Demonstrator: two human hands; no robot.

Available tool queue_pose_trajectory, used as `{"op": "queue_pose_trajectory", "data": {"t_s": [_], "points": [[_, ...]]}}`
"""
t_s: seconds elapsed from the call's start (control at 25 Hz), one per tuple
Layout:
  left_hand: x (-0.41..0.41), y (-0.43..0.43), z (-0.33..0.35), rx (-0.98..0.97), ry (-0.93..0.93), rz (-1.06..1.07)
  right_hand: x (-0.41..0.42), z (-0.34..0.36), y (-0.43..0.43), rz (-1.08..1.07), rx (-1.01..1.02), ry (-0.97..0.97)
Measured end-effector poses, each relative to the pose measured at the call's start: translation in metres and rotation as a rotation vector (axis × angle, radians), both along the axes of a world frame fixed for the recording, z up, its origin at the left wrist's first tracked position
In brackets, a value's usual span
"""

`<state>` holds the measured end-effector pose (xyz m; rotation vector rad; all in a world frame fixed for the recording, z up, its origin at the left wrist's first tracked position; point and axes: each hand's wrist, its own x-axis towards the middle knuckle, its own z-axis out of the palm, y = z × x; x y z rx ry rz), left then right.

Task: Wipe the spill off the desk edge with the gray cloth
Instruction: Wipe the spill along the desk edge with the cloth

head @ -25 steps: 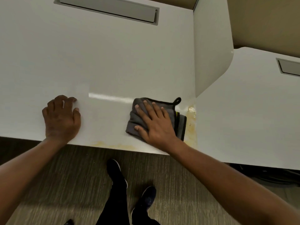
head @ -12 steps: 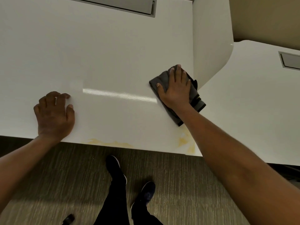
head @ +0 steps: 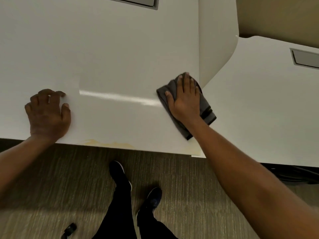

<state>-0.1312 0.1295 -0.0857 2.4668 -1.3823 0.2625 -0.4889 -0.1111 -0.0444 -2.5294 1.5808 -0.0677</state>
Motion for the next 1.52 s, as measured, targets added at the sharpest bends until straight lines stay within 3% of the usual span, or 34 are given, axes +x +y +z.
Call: {"op": "queue_pose_trajectory", "data": {"t_s": [0.16,0.52,0.84,1.2,1.52], "points": [[0.007,-0.001,-0.002,-0.010,0.019,-0.021,0.005,-0.005,-0.011,-0.024,0.000,-0.024],[0.000,-0.004,0.006,-0.023,0.039,-0.013,-0.056,-0.003,0.136,-0.219,0.063,0.004],[-0.006,-0.001,0.013,0.027,0.055,-0.005,0.005,-0.001,0.026,-0.394,0.092,-0.019],[-0.009,-0.002,0.020,0.048,0.082,0.018,-0.043,-0.009,0.137,-0.388,0.042,-0.022],[-0.011,-0.002,0.021,0.054,0.079,0.011,0.006,-0.002,0.042,-0.472,0.088,-0.008]]}}
